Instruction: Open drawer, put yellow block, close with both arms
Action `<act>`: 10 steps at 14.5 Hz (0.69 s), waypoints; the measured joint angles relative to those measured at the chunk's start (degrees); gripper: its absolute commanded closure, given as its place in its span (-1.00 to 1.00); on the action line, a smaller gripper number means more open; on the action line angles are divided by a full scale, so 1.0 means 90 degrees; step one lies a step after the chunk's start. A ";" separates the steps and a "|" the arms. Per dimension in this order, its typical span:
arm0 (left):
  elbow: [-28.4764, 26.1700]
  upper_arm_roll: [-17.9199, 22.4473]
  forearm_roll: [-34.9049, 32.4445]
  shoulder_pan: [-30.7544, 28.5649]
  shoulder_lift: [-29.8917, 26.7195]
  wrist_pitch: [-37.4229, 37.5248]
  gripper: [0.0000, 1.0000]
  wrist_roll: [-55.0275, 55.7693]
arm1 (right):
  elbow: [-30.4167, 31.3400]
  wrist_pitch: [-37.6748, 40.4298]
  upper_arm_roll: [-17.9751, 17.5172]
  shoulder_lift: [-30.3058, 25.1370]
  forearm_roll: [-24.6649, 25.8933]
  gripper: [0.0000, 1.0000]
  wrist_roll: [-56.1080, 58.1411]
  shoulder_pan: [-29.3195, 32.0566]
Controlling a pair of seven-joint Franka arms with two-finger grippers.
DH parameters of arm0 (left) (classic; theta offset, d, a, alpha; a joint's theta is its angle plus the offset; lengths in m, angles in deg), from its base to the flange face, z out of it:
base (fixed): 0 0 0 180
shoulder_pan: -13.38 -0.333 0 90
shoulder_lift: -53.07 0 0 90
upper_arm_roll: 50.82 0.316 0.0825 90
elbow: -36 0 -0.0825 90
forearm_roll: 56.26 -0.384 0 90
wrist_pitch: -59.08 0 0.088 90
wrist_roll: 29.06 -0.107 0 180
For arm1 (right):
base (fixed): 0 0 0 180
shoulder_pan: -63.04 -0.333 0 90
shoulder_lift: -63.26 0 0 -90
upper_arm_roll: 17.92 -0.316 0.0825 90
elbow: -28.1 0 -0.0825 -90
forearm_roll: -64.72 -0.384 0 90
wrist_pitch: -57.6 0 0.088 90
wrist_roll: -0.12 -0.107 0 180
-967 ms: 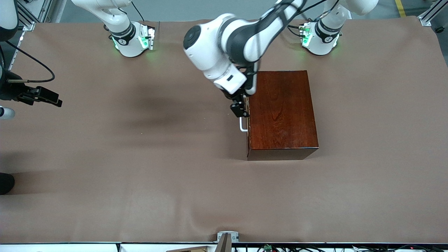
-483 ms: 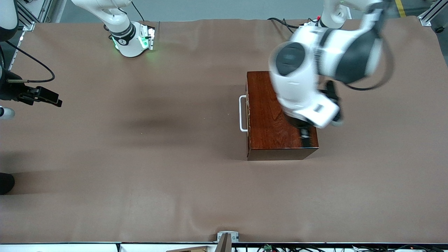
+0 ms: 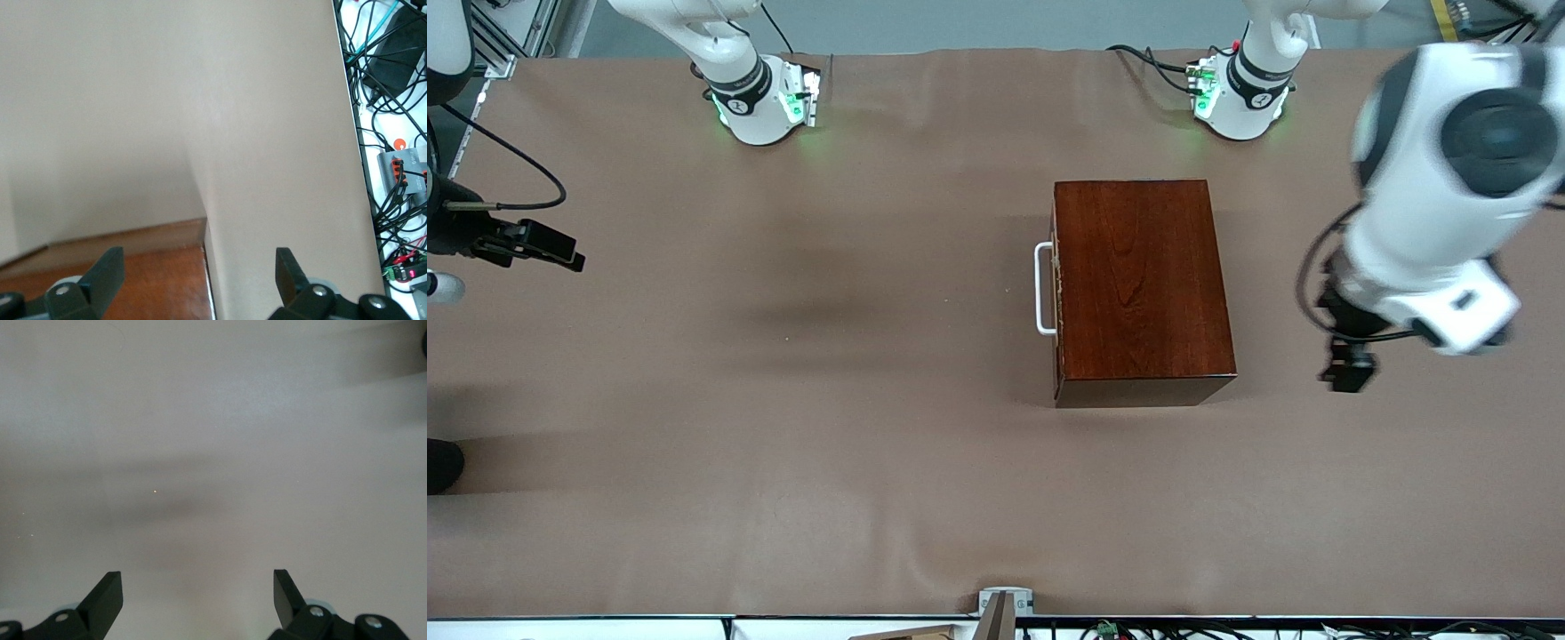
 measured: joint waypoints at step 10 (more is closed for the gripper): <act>-0.2046 0.0024 0.0691 -0.0801 -0.1820 -0.0584 -1.00 -0.4434 | 0.0000 -0.0001 -0.0002 0.0000 0.0000 -1.00 0.0000 0.0000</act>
